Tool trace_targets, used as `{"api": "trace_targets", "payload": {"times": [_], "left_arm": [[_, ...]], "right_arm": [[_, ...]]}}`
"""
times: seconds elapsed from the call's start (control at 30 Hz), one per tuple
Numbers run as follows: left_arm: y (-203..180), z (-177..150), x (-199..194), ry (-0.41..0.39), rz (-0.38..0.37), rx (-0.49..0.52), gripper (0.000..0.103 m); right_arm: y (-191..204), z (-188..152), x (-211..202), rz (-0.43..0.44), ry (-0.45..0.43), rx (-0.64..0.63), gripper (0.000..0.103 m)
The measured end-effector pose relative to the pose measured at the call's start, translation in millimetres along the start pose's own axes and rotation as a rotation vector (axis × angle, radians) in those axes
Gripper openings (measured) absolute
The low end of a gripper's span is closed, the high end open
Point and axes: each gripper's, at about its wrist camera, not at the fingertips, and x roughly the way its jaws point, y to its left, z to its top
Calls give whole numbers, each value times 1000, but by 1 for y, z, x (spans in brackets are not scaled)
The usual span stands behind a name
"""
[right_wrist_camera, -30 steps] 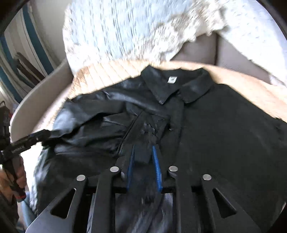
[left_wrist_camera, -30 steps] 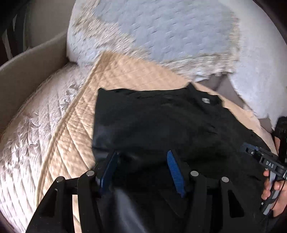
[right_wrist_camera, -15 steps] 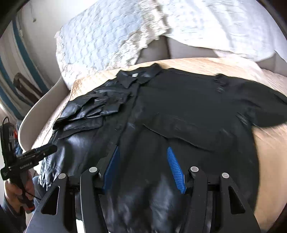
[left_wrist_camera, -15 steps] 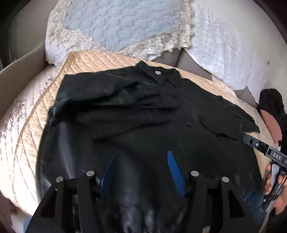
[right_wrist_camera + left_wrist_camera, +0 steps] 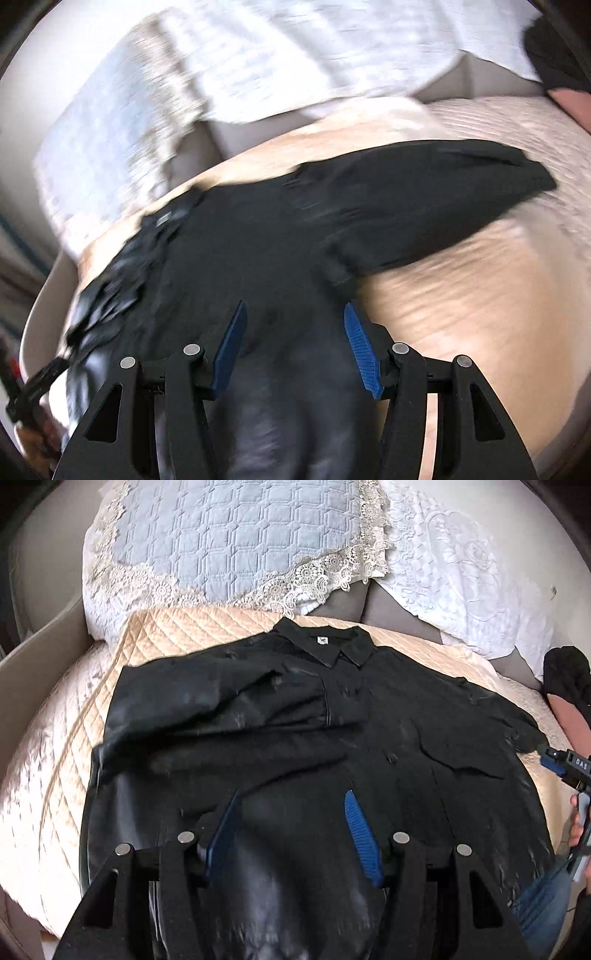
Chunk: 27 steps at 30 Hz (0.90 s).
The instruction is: Fold large clothes
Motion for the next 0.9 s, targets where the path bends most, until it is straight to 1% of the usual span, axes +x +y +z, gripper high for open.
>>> {"api": "trace_targets", "payload": {"times": [0.03,0.1,0.2,0.3,0.33,0.4,0.47,0.5,0.7,0.73,0.77,0.8,0.83,0.9], "left_arm": [[-1,4,2,-4,4,2,60],[0,8,8,-5,3,-4,60],[0,10,19,10,8,-15,60],[2,7,34,38,16,-28,60],[2,6,39,49,21,-31,60],[2,4,47,67,28,-37,60],[2,2,54,82,35,-43,60],[2,1,57,87,39,-46,60],[0,-1,68,100,61,-46,60],[0,0,69,101,63,-47,60],[0,0,69,101,63,-49,60],[0,1,69,101,63,-52,60],[0,2,69,102,61,-56,60],[2,3,66,98,50,-63,60]], "right_arm": [[-15,8,3,-14,-8,38,56],[-44,22,6,-70,-23,111,56],[-99,44,12,-136,-66,239,56],[-139,59,19,-178,-92,341,56],[-145,61,22,-184,-93,364,56],[-172,69,30,-183,-104,439,56],[-189,75,36,-194,-108,497,56],[-196,79,38,-183,-123,513,56],[-225,112,55,-203,-140,554,56],[-229,118,57,-206,-139,569,54],[-231,121,57,-232,-124,575,29],[-232,124,55,-236,-113,575,8],[-227,128,50,-218,-126,562,7],[-202,136,32,-213,-172,467,6]]}}
